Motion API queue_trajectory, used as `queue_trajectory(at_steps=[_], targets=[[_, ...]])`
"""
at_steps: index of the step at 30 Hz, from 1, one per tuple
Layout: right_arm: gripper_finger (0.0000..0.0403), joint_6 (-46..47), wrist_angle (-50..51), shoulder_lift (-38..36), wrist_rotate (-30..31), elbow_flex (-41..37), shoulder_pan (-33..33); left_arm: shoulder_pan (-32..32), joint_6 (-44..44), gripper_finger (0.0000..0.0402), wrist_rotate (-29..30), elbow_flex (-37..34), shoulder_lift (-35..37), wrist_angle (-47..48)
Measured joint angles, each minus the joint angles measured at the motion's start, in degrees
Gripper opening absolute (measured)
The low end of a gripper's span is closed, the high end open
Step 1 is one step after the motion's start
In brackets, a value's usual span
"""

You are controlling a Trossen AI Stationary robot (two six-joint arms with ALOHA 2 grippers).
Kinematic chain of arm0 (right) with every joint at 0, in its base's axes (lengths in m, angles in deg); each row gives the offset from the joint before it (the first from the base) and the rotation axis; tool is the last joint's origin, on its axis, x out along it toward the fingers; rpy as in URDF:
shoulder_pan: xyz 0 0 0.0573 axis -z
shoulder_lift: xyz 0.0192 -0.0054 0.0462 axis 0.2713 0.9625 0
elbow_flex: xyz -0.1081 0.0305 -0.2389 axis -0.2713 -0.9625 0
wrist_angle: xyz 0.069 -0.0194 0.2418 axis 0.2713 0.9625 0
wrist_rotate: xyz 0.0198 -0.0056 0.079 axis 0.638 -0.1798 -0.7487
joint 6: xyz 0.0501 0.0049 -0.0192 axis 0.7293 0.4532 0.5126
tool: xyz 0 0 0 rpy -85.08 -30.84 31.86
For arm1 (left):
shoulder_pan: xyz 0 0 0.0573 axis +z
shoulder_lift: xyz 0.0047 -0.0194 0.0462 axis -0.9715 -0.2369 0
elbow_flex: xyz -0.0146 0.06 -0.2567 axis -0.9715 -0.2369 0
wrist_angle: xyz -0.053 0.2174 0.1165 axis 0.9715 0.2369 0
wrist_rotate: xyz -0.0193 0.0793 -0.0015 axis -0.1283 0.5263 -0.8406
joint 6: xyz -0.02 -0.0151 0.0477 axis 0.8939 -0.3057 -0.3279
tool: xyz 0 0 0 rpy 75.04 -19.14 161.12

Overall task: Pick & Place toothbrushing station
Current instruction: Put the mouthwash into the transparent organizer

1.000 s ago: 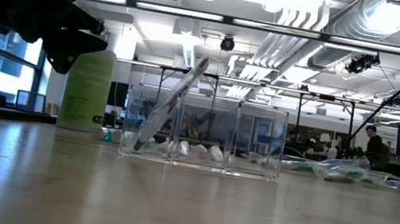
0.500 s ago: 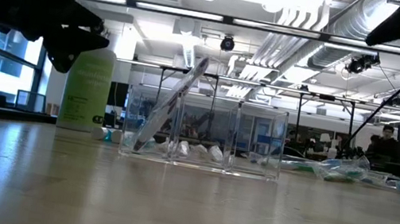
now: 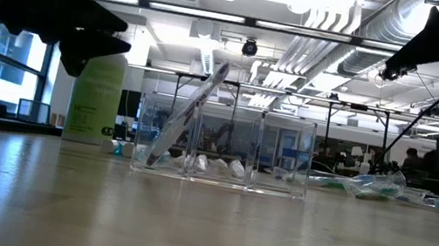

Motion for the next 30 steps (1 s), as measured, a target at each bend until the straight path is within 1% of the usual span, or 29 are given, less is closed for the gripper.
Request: queue_trajectory(at_steps=[2,5,8,10,14,18,20,22,25,30], targets=[[0.0291,0.00,-0.07,0.00,-0.51,0.00,0.41,0.68,0.00,0.0170,1.09,1.26,0.00,2.96],[0.0291,0.00,-0.10,0.00,-0.64,0.00,0.55,1.64,0.01,0.0170,2.54,4.60,0.00,10.87],[0.0291,0.00,-0.12,0.00,-0.75,0.00,0.54,2.30,0.24,0.0170,2.96,8.79,0.00,19.54],[0.0291,0.00,-0.14,0.00,-0.75,0.00,0.53,2.43,-0.06,0.0170,2.95,11.18,-0.02,22.58],[0.0291,0.00,-0.24,0.00,-0.77,0.00,0.49,1.46,-3.11,0.0170,3.42,14.13,0.00,22.99],[0.0291,-0.04,-0.29,0.00,-0.77,0.00,0.49,0.05,-4.74,0.0171,7.21,14.79,0.00,23.21],[0.0291,-0.07,-0.31,0.02,-0.78,0.00,0.49,-0.39,-4.74,0.0176,10.20,14.79,0.00,23.98],[0.0291,-0.09,-0.31,0.02,-0.79,0.00,0.49,-0.77,-4.04,0.0185,12.87,14.79,0.00,24.85],[0.0291,-0.15,-0.31,0.02,-0.79,0.00,0.49,-0.91,-3.22,0.0205,15.17,14.79,0.00,24.90],[0.0291,-0.20,-0.27,0.02,-0.77,0.00,0.49,-0.91,-3.17,0.0240,15.60,14.79,0.00,24.85]])
